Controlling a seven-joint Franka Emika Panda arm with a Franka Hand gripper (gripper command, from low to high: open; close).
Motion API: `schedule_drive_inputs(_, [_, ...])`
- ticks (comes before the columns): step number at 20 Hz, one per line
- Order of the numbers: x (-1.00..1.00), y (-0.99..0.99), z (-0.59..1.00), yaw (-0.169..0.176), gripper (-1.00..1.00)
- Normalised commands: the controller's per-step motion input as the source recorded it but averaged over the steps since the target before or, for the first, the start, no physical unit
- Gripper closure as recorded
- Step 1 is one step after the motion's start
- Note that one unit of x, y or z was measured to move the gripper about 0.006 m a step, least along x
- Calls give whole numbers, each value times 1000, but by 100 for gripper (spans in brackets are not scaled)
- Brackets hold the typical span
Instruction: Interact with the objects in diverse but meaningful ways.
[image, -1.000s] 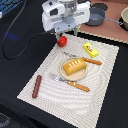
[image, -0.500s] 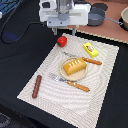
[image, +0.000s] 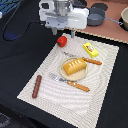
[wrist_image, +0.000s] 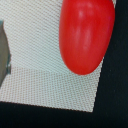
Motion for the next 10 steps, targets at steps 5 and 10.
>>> schedule_drive_inputs(5, [-445,303,-413,-36,-100])
schedule_drive_inputs(10, [-417,283,-435,-37,-100])
